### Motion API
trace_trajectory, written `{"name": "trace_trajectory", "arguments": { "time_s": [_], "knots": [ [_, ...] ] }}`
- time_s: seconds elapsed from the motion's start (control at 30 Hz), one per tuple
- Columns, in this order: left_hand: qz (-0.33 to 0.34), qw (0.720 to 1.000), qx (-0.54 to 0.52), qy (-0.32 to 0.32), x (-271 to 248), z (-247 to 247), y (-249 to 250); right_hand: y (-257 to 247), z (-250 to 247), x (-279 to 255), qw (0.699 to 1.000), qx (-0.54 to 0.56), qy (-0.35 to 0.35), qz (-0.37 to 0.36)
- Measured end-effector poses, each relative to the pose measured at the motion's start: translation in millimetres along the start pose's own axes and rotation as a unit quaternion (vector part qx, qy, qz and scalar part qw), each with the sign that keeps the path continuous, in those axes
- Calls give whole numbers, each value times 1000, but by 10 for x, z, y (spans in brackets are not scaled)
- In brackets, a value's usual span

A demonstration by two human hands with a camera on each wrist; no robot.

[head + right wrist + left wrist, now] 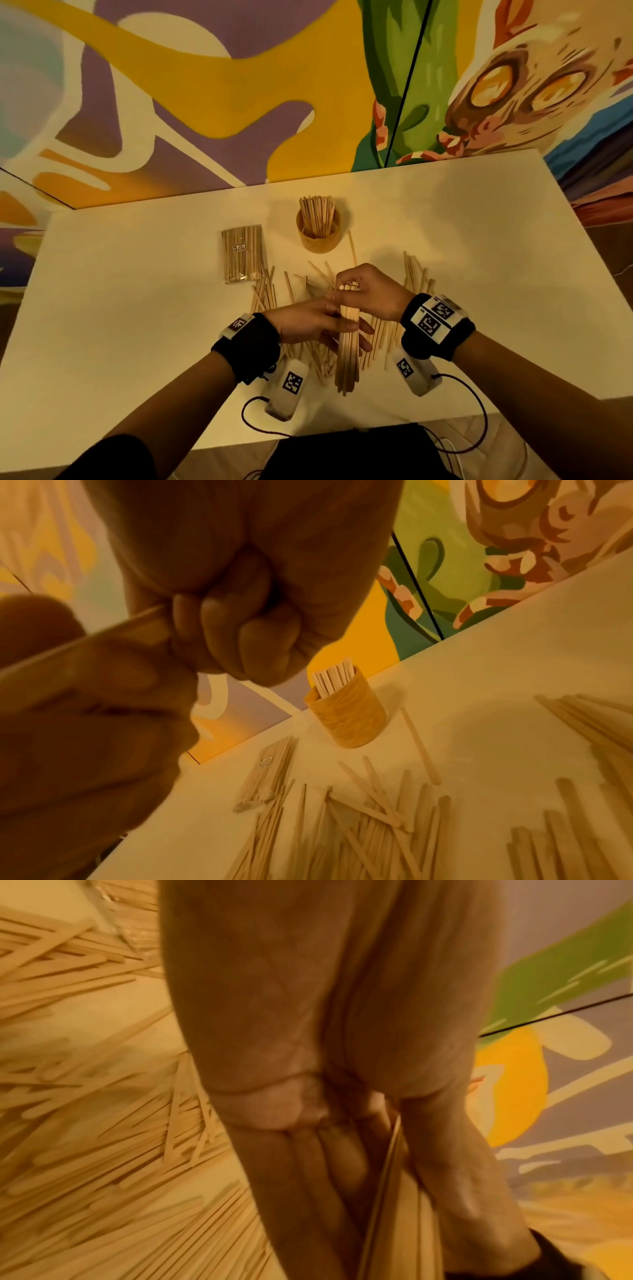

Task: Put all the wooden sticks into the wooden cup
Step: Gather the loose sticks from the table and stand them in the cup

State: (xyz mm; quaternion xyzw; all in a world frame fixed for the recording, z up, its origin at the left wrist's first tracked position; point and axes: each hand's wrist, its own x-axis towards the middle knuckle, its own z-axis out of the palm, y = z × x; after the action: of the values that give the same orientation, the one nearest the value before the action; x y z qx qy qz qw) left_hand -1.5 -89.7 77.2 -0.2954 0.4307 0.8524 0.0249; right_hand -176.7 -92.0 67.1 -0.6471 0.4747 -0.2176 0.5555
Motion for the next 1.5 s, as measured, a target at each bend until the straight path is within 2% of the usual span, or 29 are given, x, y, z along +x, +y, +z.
{"name": "trace_trajectory", "arguments": {
  "time_s": [0.1,0.4,0.53,0.63,0.73,0.87,1.03,1.1,1.33,1.5],
  "knots": [
    [-1,1000,23,-14,1,-86,16,-36,42,35,1000,-20,1,-17],
    [45,997,43,45,120,-231,-12,85,59,154,997,-20,77,-18],
    [47,992,94,63,120,-421,51,55,59,166,988,101,114,37],
    [75,984,94,128,104,-658,213,107,-54,126,956,215,181,83],
    [138,950,70,271,158,-917,467,268,-182,-47,927,254,247,122],
    [183,881,80,429,433,-1307,708,623,-262,-479,919,232,258,187],
    [181,801,176,543,802,-1474,863,1140,-303,-1120,903,195,262,279],
    [157,780,229,561,904,-1458,884,1317,-301,-1344,900,176,253,310],
    [47,744,360,561,1183,-1227,754,1659,-273,-1746,889,156,208,376],
    [-18,745,367,556,1226,-1172,646,1769,-323,-1754,891,150,180,389]
  ]
}}
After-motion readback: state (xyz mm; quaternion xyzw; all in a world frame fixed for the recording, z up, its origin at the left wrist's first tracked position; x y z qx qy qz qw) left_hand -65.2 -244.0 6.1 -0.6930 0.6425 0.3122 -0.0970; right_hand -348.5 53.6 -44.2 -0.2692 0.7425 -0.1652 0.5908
